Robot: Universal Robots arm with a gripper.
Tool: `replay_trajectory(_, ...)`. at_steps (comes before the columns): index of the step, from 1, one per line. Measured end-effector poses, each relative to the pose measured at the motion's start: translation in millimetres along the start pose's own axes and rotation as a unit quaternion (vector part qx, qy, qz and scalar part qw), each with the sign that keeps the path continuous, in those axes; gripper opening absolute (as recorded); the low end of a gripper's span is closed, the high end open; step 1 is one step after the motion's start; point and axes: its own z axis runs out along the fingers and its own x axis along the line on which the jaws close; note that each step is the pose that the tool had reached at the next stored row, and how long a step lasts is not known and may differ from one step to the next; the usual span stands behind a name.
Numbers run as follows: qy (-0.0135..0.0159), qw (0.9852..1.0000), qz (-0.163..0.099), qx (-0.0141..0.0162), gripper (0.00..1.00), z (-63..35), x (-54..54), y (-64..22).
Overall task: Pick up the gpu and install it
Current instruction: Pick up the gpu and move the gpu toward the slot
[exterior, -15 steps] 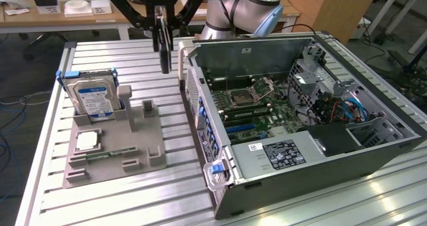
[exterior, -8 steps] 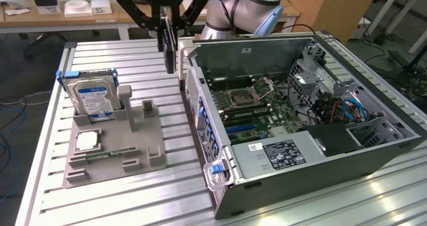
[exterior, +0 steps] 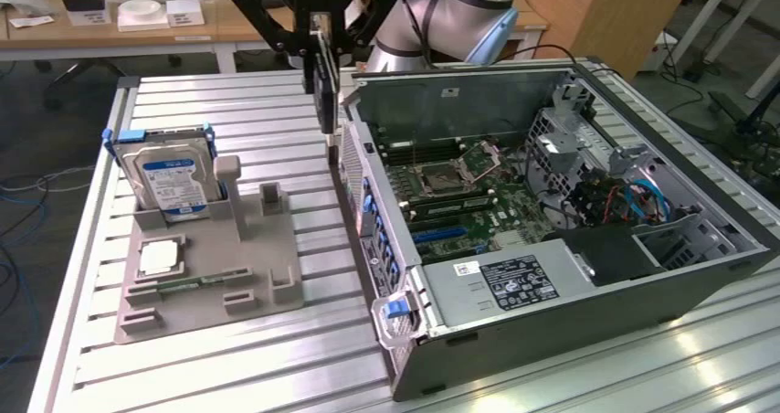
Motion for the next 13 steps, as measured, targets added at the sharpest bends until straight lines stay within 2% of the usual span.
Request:
replay_trajectory(10,0.0021,1.0,0.0,0.0001,0.28,0.8,-26.1,1.1)
replay_trajectory(13,0.0022,1.0,0.0,0.0001,0.28,1.1,-30.1,1.2)
